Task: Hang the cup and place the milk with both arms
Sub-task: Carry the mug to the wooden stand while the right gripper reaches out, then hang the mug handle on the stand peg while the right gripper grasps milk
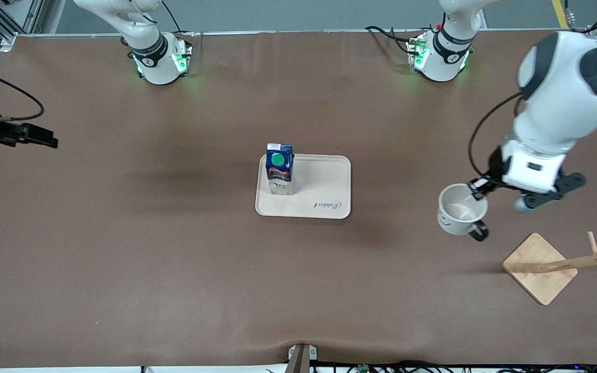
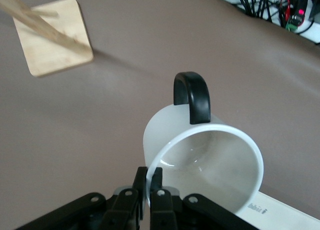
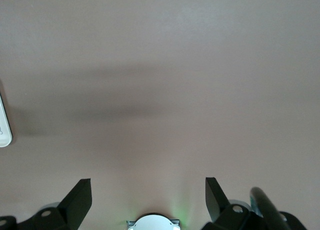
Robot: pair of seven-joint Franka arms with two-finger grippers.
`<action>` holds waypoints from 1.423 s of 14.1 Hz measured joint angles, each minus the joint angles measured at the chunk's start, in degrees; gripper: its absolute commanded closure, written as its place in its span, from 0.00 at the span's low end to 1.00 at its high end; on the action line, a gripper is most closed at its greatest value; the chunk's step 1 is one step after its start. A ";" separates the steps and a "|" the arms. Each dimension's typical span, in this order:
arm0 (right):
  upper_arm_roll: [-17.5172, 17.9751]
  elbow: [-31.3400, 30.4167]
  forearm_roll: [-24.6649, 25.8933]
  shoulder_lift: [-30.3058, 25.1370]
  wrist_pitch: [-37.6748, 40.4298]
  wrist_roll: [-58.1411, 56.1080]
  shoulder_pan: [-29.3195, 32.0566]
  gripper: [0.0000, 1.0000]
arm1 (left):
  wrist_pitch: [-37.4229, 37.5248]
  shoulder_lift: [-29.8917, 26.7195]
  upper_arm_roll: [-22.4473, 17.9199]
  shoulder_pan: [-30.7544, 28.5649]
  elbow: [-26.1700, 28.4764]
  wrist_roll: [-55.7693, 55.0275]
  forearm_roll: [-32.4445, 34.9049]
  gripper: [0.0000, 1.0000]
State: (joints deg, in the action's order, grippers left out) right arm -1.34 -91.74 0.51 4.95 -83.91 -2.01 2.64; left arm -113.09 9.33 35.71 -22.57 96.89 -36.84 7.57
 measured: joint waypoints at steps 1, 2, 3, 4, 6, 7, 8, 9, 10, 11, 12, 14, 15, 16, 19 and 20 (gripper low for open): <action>0.14 0.00 -0.23 0.60 -0.14 0.02 -0.91 0.00 | 0.25 0.00 -0.05 -1.57 -1.00 2.60 -0.32 1.00; 0.23 0.01 -0.95 0.93 -0.23 0.21 -1.99 0.00 | 0.66 -0.01 -0.09 -2.95 -2.19 4.79 -0.50 1.00; 0.27 0.02 -2.48 1.13 -0.27 0.82 -3.08 0.00 | 1.01 -0.01 -0.12 -4.17 -3.30 6.65 -0.57 1.00; 0.30 0.02 -4.23 1.32 -0.33 2.35 -4.27 0.00 | 1.33 -0.01 -0.14 -5.35 -4.21 8.54 -0.61 1.00; 0.43 0.02 -7.49 2.05 -1.68 7.24 -7.36 0.00 | 1.65 0.05 -0.13 -7.76 -4.95 12.75 -0.64 1.00; 0.51 0.02 -8.48 2.68 -3.25 10.67 -9.65 0.00 | 1.66 0.20 -0.16 -9.19 -5.08 15.25 -0.66 1.00; 0.65 0.01 -9.19 3.52 -5.06 14.53 -12.29 0.00 | 1.66 0.57 -0.19 -10.70 -5.39 17.70 -0.67 1.00; 0.78 0.01 -10.14 4.45 -6.93 18.36 -15.12 0.00 | 1.66 1.15 -0.25 -12.25 -5.87 20.33 -0.68 1.00; 0.86 0.02 -11.19 5.43 -8.30 21.34 -17.71 0.00 | 1.66 1.91 -0.29 -13.80 -6.39 23.04 -0.70 1.00; 0.92 0.01 -12.40 6.39 -9.12 23.64 -20.00 0.00 | 1.66 2.71 -0.32 -15.24 -6.79 25.57 -0.91 1.00; 0.93 0.03 -13.53 7.37 -10.20 26.20 -22.20 0.00 | 1.65 3.49 -0.34 -16.49 -7.04 27.72 -1.50 1.00; 0.98 0.02 -14.29 9.29 -13.64 31.67 -26.63 0.00 | 1.60 4.81 -0.38 -18.46 -7.30 31.13 -2.71 1.00; 0.99 0.01 -14.42 10.42 -15.57 33.33 -29.07 0.00 | 1.54 5.43 -0.38 -19.14 -7.55 32.54 -3.03 1.00; 1.01 -0.03 -14.47 11.80 -17.86 34.33 -31.59 0.00 | 1.46 6.01 -0.38 -19.55 -8.07 33.44 -3.28 1.00; 1.01 -0.03 -14.50 16.54 -24.62 36.07 -37.60 0.00 | 1.43 6.85 -0.31 -19.73 -9.52 34.09 -4.41 1.00; 1.00 0.00 -14.50 17.81 -25.74 37.00 -38.71 0.00 | 1.44 6.91 -0.24 -19.73 -9.69 34.77 -5.02 1.00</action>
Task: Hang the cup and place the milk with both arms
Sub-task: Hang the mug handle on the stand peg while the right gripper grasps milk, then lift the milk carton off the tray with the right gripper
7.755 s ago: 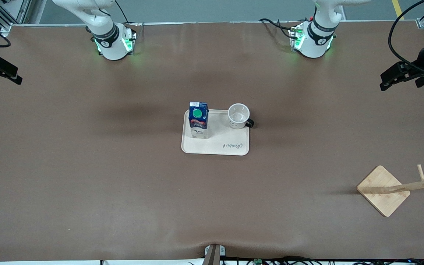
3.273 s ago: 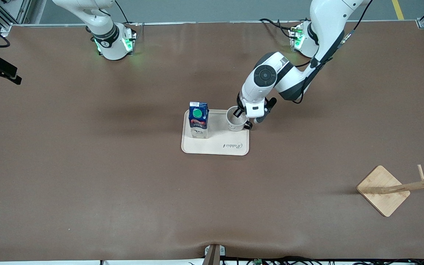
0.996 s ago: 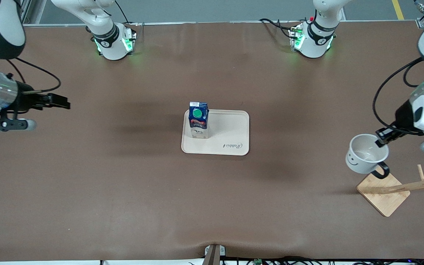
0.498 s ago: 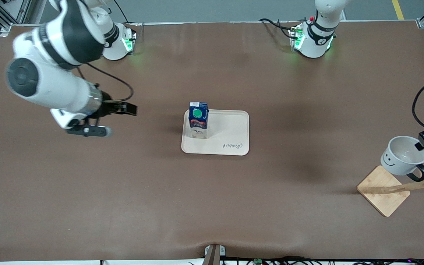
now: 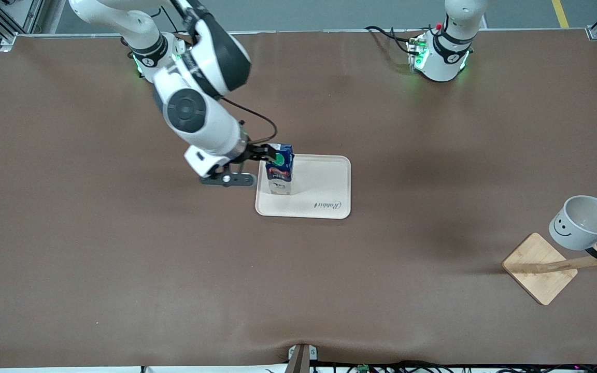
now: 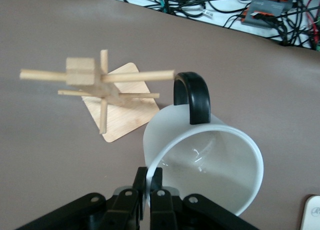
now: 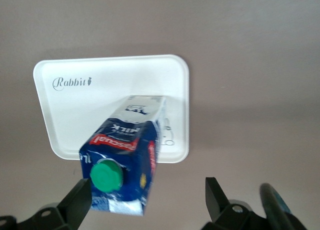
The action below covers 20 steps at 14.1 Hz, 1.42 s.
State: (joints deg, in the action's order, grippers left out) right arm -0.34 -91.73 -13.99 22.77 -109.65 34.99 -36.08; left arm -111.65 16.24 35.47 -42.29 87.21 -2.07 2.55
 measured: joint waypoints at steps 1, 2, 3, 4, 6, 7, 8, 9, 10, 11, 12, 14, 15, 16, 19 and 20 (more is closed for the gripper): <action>-0.01 0.03 0.00 0.93 -0.49 0.69 -0.66 0.00 | -0.01 0.10 0.03 0.00 -0.12 0.69 -0.60 1.00; -0.04 0.09 0.00 1.47 -0.65 0.91 -1.00 0.00 | -0.09 0.31 0.04 0.00 -0.30 1.09 -1.34 1.00; -0.05 0.15 -0.01 1.76 -0.66 0.97 -1.16 0.00 | -0.16 0.56 0.04 0.00 -0.44 1.34 -2.00 1.00; -0.06 0.17 -0.02 1.89 -0.66 0.99 -1.22 0.00 | -0.24 0.85 0.04 0.00 -0.52 1.54 -2.28 1.00; -0.06 0.24 -0.03 2.11 -0.64 0.99 -1.43 0.00 | -0.86 1.55 0.04 0.00 -0.74 2.25 -2.36 1.00; -0.05 0.52 -0.04 2.41 -0.65 0.99 -1.77 0.00 | -1.25 1.94 0.04 0.00 -0.90 2.74 -2.37 1.00; -0.05 0.95 -0.05 2.88 -0.65 1.00 -2.26 0.00 | -1.52 2.30 0.04 0.00 -0.98 3.23 -2.37 1.00; -0.05 1.58 -0.05 3.54 -0.66 1.05 -2.79 0.00 | -1.85 2.62 0.04 0.00 -1.02 3.41 -2.37 1.00; -0.05 2.45 -0.05 4.34 -0.67 1.16 -3.27 0.00 | -2.19 2.89 0.04 0.00 -1.09 3.52 -2.37 1.00; -0.05 3.40 -0.05 5.15 -0.67 1.19 -3.63 0.00 | -2.37 3.10 0.04 0.00 -1.17 3.59 -2.37 1.00; -0.07 4.31 -0.05 5.92 -0.67 1.19 -4.04 0.00 | -2.42 3.31 0.03 0.00 -1.24 3.68 -2.37 1.00; -0.06 5.23 -0.05 6.99 -0.67 1.19 -4.92 0.00 | -2.58 3.71 -0.13 -0.07 -1.52 4.59 -2.37 1.00; -0.07 5.30 -0.03 7.26 -0.66 1.19 -5.15 0.00 | -2.70 3.85 -0.24 -0.36 -1.66 4.78 -2.48 1.00; -0.15 5.29 0.00 7.50 -0.64 1.19 -5.19 0.00 | -2.88 3.97 -0.33 -0.88 -1.73 5.14 -2.96 1.00; -0.82 5.27 0.01 8.32 -0.48 1.19 -5.17 0.19 | -2.92 4.27 -0.43 -2.19 -1.82 7.07 -4.29 1.00; -1.00 5.27 0.17 8.57 -0.29 1.17 -5.16 0.43 | -2.93 4.40 -0.44 -2.47 -1.82 7.17 -4.31 1.00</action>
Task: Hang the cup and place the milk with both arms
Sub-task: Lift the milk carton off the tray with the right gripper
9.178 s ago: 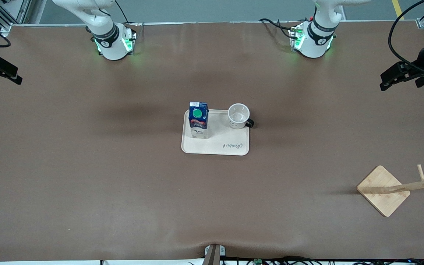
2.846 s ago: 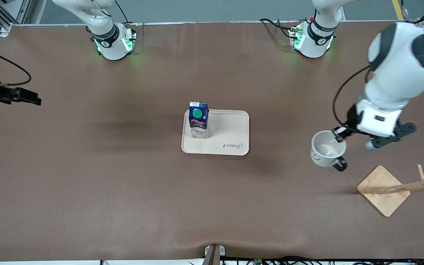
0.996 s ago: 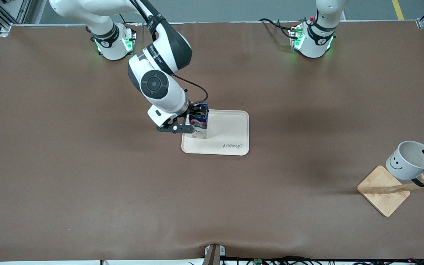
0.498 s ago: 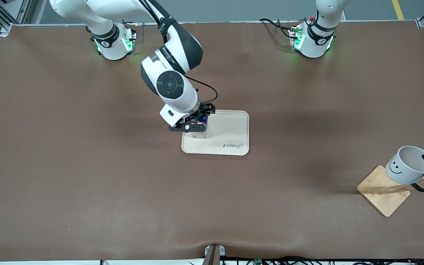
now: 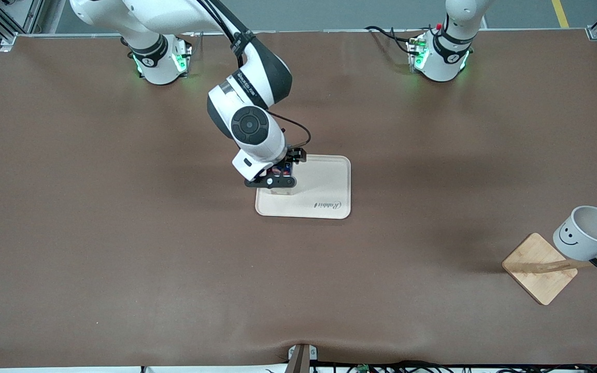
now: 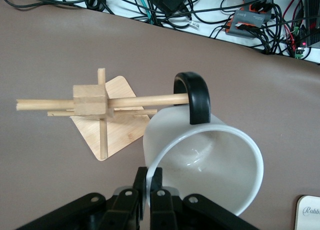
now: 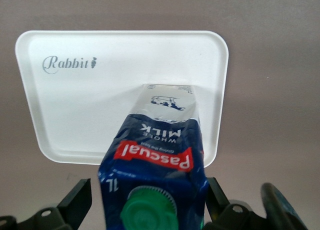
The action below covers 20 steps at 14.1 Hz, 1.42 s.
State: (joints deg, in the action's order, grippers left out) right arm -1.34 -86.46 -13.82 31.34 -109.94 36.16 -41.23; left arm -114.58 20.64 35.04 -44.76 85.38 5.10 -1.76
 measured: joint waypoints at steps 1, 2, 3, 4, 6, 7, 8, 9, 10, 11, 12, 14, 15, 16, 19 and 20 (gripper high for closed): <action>-0.12 0.00 0.53 0.18 0.29 -0.03 0.02 0.65 | 0.00 0.13 0.00 -0.27 0.00 0.01 0.00 1.00; -0.18 0.03 1.15 0.27 0.39 -0.03 0.03 0.82 | 0.00 0.25 -0.01 -0.52 0.00 0.12 -0.02 1.00; -0.17 0.31 1.47 0.24 0.47 -0.03 0.03 0.93 | 0.00 0.37 -0.01 -0.70 0.00 0.38 -0.15 1.00; -0.21 0.43 1.82 0.25 0.55 -0.03 0.05 0.95 | 0.00 0.49 -0.02 -0.88 0.00 0.51 -0.37 1.00; -0.32 0.70 1.76 0.26 0.55 -0.02 0.35 1.00 | 0.02 0.85 -0.03 -1.42 0.03 0.57 -0.84 0.85; -0.37 1.03 1.22 0.25 0.70 0.01 0.64 1.00 | 0.04 1.12 -0.04 -1.59 0.05 0.63 -0.96 0.77; -0.45 1.66 -0.37 0.23 1.59 0.24 1.10 1.00 | 0.07 1.40 -0.03 -1.66 0.05 0.65 -1.05 0.59; -0.57 2.96 -2.64 0.14 3.54 0.68 1.92 1.00 | 0.08 1.63 -0.03 -1.66 0.05 0.66 -1.12 0.14; -0.64 5.05 -4.57 -0.01 6.62 1.38 3.20 1.00 | 0.08 1.76 -0.02 -1.66 0.05 0.65 -1.17 0.00; -0.69 7.36 -5.56 -0.27 9.98 1.86 4.80 1.00 | 0.11 1.80 0.00 -1.66 0.04 0.66 -1.20 0.00; -0.74 9.23 -5.79 -0.70 13.20 2.00 6.62 1.00 | 0.23 1.79 0.08 -1.66 0.00 0.66 -1.21 0.00; -0.82 10.87 -5.80 -1.52 17.53 2.00 9.91 1.00 | 0.92 1.76 0.51 -1.64 -0.18 0.65 -1.22 0.00; -0.87 11.00 -5.68 -1.90 18.82 2.00 11.18 1.00 | 1.56 1.62 0.73 -1.60 -0.34 0.65 -1.22 0.00; -0.91 11.00 -5.40 -2.30 20.39 1.94 12.38 1.00 | 2.33 1.31 0.94 -1.51 -0.57 0.65 -1.22 0.00; -0.99 11.06 -0.01 -3.75 25.46 -1.87 16.15 1.00 | 6.45 -0.99 1.89 -1.23 -1.04 -0.23 -1.19 0.00; -1.05 11.06 2.75 -4.38 26.98 -3.82 17.60 1.00 | 8.33 -2.00 2.26 -1.13 -1.08 -1.05 -0.77 0.00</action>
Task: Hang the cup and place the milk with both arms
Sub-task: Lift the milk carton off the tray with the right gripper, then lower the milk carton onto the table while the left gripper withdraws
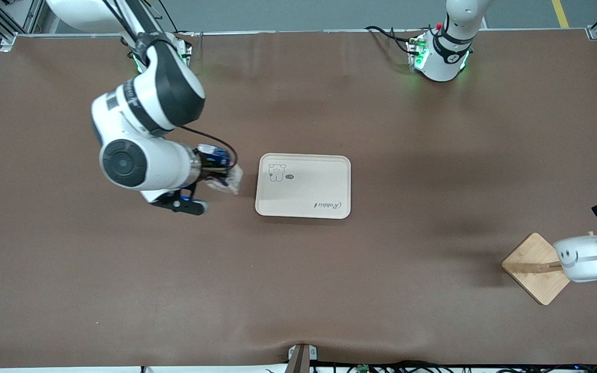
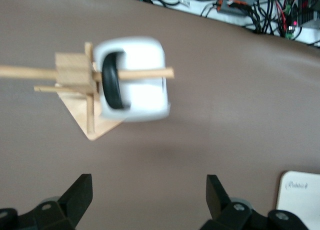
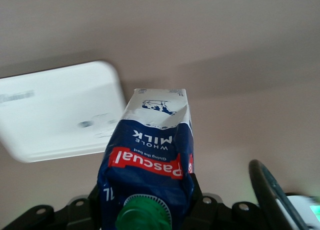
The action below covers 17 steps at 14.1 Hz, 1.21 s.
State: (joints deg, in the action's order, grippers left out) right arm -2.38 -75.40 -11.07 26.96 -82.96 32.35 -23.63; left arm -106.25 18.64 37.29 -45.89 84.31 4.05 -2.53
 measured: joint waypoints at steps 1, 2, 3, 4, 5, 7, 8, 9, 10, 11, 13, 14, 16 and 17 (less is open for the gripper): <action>-0.05 -0.05 2.12 -0.61 1.09 -1.81 1.55 1.00 | 1.48 -1.03 0.71 0.05 -0.06 -1.21 1.22 0.00; -0.10 -0.34 3.67 -1.26 1.66 -4.23 3.28 1.00 | 2.76 -2.08 1.79 0.07 -0.13 -2.98 3.13 0.00; -0.19 -0.85 5.00 -1.86 1.89 -7.35 5.17 1.00 | 4.18 -3.10 3.21 0.09 -0.17 -5.43 5.26 0.00; -0.29 -1.63 6.10 -2.45 1.93 -10.81 7.45 1.00 | 5.77 -4.08 4.89 0.13 -0.19 -8.18 7.34 0.00; -0.36 -2.43 6.66 -2.91 1.91 -14.52 10.28 1.00 | 7.25 -4.86 6.58 0.19 -0.19 -10.13 9.46 0.00; -0.47 -3.50 6.83 -3.19 1.60 -21.56 16.73 1.00 | 8.71 -5.64 9.41 0.32 -0.18 -11.76 13.67 0.00; -0.49 -4.19 6.83 -3.23 1.09 -24.09 19.60 1.00 | 8.81 -5.73 10.21 0.35 -0.18 -11.96 14.78 0.00; -0.48 -5.34 6.83 -3.39 -0.06 -26.39 21.82 1.00 | 8.86 -5.73 10.64 0.35 -0.18 -11.96 15.12 0.00; -0.47 -7.40 6.83 -3.86 -2.37 -28.82 23.54 1.00 | 9.15 -5.73 10.88 0.35 -0.19 -11.96 15.18 0.00; -0.47 -10.78 6.84 -4.74 -6.14 -31.33 25.00 1.00 | 10.01 -5.73 11.18 0.34 -0.34 -11.96 15.19 0.00; -0.47 -18.83 6.85 -6.92 -13.57 -35.21 27.61 1.00 | 12.59 -5.74 12.10 0.33 -1.40 -11.96 15.19 0.00; -0.47 -22.23 6.86 -7.69 -15.81 -36.49 28.74 1.00 | 13.50 -5.80 12.61 0.33 -1.98 -11.96 15.20 0.00; -0.46 -26.46 7.68 -8.56 -18.24 -37.48 30.31 1.00 | 14.44 -6.35 13.23 0.33 -2.65 -11.96 15.24 0.00; -0.47 -27.61 8.29 -8.76 -18.89 -37.53 30.74 1.00 | 14.62 -6.76 13.38 0.33 -2.79 -11.96 15.24 0.00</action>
State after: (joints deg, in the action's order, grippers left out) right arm -2.85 -103.01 -2.78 18.20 -101.85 -5.18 7.11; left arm -91.63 11.88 50.67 -45.56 81.52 -7.91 12.70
